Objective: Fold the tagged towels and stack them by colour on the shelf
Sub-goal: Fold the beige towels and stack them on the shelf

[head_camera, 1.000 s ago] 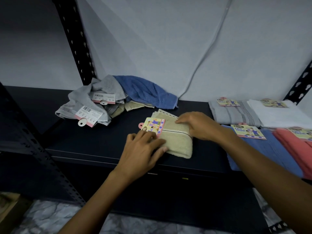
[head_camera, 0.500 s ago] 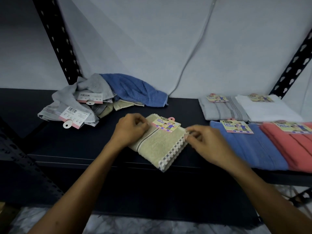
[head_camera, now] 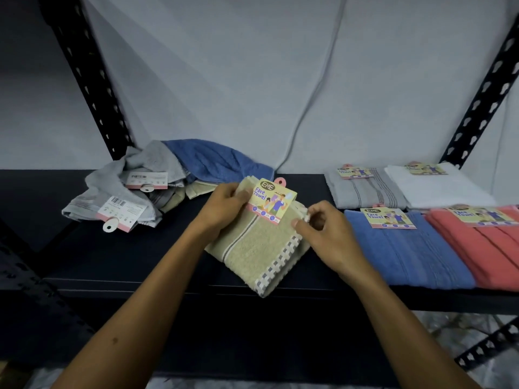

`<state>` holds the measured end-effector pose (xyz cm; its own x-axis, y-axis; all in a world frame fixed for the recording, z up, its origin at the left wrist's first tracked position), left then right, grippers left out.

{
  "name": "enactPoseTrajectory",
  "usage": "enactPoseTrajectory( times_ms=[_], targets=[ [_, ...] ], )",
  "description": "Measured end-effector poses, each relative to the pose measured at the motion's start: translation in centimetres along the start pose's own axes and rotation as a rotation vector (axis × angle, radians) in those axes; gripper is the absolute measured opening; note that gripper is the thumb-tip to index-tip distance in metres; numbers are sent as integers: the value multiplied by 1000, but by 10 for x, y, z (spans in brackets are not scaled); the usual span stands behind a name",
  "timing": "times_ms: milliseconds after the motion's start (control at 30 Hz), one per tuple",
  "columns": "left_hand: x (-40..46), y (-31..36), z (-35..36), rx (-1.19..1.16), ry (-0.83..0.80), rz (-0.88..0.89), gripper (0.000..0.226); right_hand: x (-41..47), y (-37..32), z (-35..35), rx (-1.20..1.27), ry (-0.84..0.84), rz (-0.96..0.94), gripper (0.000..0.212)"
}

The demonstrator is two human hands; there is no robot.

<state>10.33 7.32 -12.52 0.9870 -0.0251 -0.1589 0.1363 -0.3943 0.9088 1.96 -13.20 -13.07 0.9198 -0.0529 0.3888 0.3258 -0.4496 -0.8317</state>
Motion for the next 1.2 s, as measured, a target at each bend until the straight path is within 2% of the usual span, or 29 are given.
enactPoseTrajectory(
  times_ms=[67, 133, 200, 333, 400, 500, 533, 633, 700, 867, 1000, 1100, 1167, 1200],
  targets=[
    [-2, -3, 1, -38, 26, 38, 23, -2, 2, 6, 338, 40, 92, 21],
    [-1, -5, 2, -34, 67, 72, 23, 0, 7, 12, 476, 48, 158, 33],
    [1, -5, 2, 12, 115, 101, 25, 4, 12, 11, 362, 59, 148, 32],
    [6, -4, 8, 252, 204, 156, 37, 7, 23, 10, -6, 87, 120, 9],
    [9, -6, 13, 351, 226, 128, 39, 6, 27, 12, -79, 69, 154, 15],
    [13, -9, 18, 429, 269, 80, 38, 6, 26, 20, 63, -4, 264, 34],
    [15, -11, 19, 441, 276, 61, 37, 8, 24, 21, 27, -26, 267, 39],
    [22, -17, 19, 457, 266, -9, 37, 14, 17, 24, -371, -108, 168, 32],
    [26, -20, 16, 460, 249, -32, 38, 14, 18, 28, -532, -166, 145, 27],
    [26, -25, 9, 496, 257, 6, 36, 19, 20, 23, -708, -197, 156, 26],
    [27, -23, 12, 539, 302, 19, 33, 18, 26, 18, -637, -161, 97, 25],
    [30, -12, 17, 565, 247, 149, 30, 14, 29, 10, -691, -178, 29, 29],
    [29, 0, 16, 640, 297, 287, 30, 11, 25, 5, -765, -172, -64, 37],
    [26, 5, 14, 679, 350, 341, 29, 10, 19, 4, -726, -162, -159, 41]
  ],
)
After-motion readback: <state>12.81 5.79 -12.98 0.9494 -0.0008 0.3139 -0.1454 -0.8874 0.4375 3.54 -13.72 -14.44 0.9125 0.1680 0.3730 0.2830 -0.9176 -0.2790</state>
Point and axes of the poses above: each hand's wrist, its own x-axis towards the middle knuckle, its own z-axis out of the palm, y = z × x, the point moved 6 cm from there along x, towards the middle knuckle, and after that the axes turned 14 degrees about -z, right-handed, at the moved point
